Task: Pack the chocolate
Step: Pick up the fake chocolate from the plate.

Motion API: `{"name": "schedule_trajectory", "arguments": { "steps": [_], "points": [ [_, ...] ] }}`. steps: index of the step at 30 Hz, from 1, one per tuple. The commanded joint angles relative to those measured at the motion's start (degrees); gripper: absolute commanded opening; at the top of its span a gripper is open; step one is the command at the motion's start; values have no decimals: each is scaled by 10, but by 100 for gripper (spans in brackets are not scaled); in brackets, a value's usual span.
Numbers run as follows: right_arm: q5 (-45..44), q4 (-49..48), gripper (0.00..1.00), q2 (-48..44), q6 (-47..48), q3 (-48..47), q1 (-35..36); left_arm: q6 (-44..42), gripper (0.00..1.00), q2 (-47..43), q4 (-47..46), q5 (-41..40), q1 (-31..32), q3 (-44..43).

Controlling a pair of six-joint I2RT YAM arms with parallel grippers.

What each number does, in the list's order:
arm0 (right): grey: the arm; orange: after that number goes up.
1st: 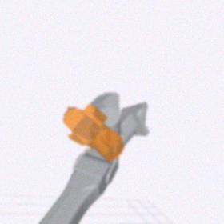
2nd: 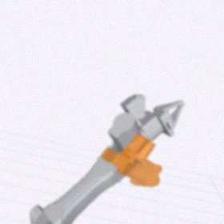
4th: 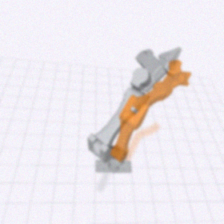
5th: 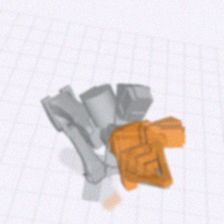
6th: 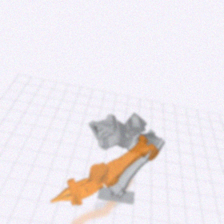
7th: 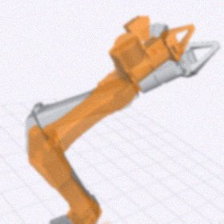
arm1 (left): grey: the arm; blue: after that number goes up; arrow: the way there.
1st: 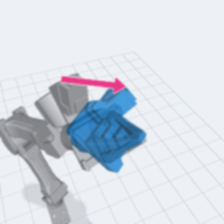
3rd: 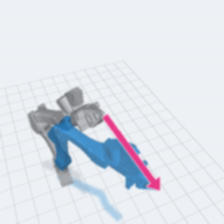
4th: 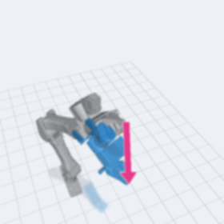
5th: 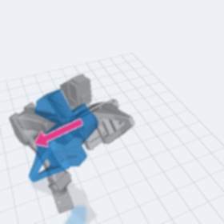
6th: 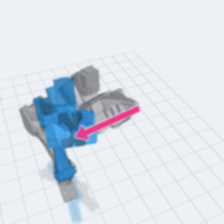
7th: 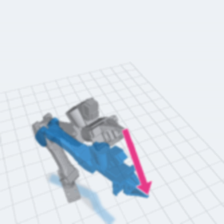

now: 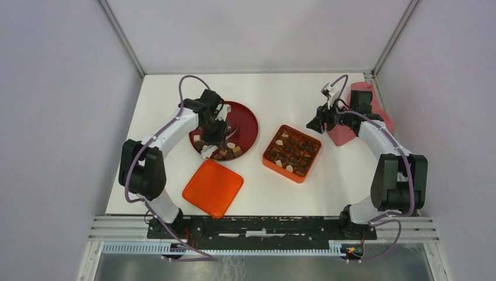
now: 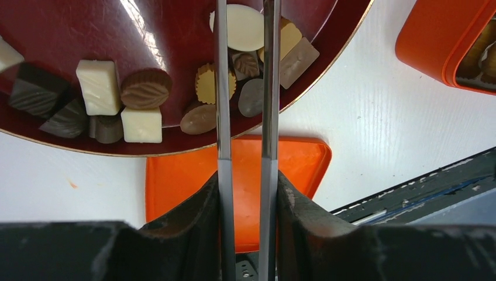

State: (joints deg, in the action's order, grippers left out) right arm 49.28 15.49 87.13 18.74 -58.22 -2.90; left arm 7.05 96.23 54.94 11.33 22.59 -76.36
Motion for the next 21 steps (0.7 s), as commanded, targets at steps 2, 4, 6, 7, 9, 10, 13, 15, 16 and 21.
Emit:
{"name": "schedule_trajectory", "arguments": {
  "steps": [2, 4, 6, 7, 9, 10, 13, 15, 16, 21],
  "points": [
    [6, -11, 57, -9, 2, 1, -2, 60, 2, -34, -32, 55, -26, 19],
    [6, -11, 57, -9, 2, 1, -2, 70, 2, -35, -38, 78, -36, 25],
    [6, -11, 57, -9, 1, 0, -2, 79, 2, -36, -46, 105, -50, 35],
    [6, -10, 57, -9, 1, 0, -2, 83, 2, -37, -52, 119, -58, 42],
    [6, -11, 57, -9, 2, 0, -2, 92, 2, -42, -64, 144, -73, 55],
    [6, -11, 57, -10, 2, 0, -2, 97, 2, -44, -73, 157, -80, 62],
    [6, -12, 57, -10, 1, 2, -2, 108, 2, -52, -88, 189, -97, 74],
    [7, -12, 57, -10, 0, 2, -2, 118, 2, -59, -101, 212, -109, 84],
    [7, -13, 57, -10, 0, 2, -2, 122, 2, -63, -106, 220, -115, 89],
    [9, -14, 57, -10, 0, 4, -2, 139, 2, -80, -140, 281, -143, 119]
  ]
}}
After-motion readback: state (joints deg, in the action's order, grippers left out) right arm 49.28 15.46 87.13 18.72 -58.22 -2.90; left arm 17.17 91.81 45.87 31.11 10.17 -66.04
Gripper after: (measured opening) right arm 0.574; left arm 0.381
